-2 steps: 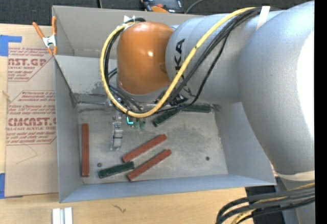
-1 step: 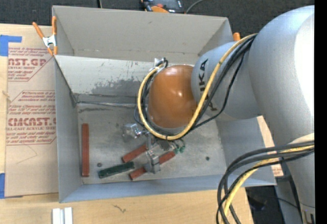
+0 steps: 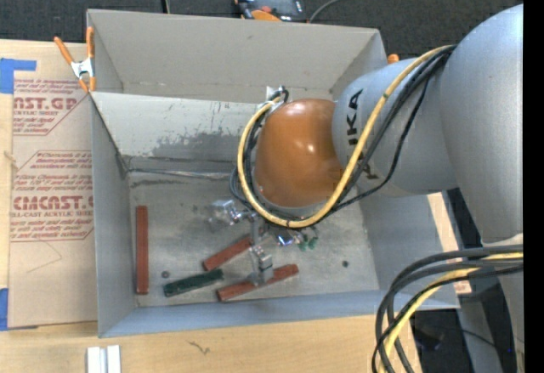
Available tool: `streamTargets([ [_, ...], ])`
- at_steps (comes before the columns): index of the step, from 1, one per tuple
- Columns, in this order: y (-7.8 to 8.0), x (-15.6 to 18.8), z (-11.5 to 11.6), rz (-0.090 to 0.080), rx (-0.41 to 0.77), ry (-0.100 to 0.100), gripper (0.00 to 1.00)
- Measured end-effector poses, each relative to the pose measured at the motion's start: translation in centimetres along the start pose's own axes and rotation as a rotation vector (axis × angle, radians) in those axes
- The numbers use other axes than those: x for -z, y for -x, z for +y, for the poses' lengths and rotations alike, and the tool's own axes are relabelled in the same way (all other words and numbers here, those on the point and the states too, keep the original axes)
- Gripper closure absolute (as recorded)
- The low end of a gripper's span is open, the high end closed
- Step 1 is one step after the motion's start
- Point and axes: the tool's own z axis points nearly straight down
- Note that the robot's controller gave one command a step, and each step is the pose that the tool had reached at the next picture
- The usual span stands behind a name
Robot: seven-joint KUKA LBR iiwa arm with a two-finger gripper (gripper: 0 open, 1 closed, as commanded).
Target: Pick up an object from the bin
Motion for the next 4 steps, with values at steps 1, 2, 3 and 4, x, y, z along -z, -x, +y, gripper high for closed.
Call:
streamTargets([
  [1,-1.2,-0.2,-1.8,0.004,-0.056,0.002,0.0],
  [2,-0.5,-3.2,-0.7,0.004,0.093,0.001,0.0],
  [3,-0.4,-3.2,-0.7,0.003,0.091,0.002,0.0],
  [4,-0.3,-3.1,-0.7,-0.001,0.092,0.002,1.0],
])
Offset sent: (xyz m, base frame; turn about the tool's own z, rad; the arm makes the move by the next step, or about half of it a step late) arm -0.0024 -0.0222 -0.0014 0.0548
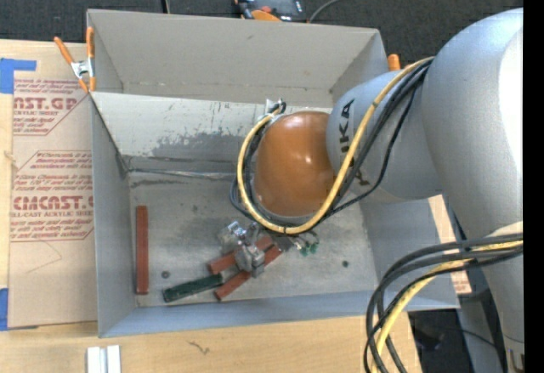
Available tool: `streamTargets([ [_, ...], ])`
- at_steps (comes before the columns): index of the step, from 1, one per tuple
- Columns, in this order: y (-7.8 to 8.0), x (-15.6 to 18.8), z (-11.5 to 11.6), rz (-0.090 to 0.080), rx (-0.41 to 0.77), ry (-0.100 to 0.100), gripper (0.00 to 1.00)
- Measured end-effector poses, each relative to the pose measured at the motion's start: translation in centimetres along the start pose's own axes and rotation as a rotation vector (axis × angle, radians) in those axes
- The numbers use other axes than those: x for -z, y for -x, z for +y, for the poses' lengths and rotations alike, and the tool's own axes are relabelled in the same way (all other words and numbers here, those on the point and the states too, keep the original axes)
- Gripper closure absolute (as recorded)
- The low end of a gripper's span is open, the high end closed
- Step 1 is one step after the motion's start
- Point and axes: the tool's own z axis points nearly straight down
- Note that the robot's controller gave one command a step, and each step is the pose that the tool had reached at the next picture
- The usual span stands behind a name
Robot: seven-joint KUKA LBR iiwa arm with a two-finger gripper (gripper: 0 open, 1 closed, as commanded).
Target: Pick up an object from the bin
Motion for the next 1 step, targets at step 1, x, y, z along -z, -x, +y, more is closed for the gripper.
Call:
streamTargets([
  [1,0.18,5.17,0.03,-0.002,0.0,-0.002,1.0],
])
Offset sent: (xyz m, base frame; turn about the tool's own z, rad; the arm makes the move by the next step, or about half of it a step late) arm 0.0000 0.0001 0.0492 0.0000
